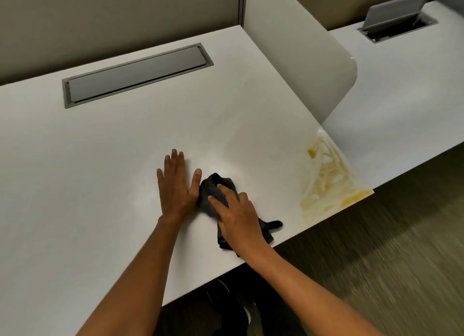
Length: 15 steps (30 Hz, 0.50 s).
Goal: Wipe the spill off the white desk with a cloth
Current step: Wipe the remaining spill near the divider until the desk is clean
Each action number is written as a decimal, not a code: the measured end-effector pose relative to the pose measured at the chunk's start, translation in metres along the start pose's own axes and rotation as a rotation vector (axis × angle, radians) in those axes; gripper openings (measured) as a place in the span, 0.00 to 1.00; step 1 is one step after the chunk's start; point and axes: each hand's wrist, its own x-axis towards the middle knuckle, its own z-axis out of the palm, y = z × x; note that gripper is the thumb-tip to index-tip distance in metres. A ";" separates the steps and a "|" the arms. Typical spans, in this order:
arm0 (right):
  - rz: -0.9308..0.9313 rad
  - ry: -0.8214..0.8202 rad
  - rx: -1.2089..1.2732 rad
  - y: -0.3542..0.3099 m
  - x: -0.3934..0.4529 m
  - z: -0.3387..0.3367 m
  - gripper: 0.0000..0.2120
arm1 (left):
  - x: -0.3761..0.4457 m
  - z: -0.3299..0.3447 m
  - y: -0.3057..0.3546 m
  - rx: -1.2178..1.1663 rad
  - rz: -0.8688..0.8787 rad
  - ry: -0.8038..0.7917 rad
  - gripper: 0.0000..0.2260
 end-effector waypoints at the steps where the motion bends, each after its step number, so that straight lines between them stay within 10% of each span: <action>1: 0.019 0.005 -0.019 0.004 -0.007 -0.002 0.28 | 0.000 0.000 0.000 0.036 0.007 -0.013 0.36; 15: 0.354 0.093 -0.040 0.064 0.009 -0.022 0.27 | 0.004 0.003 0.001 0.294 0.029 -0.104 0.34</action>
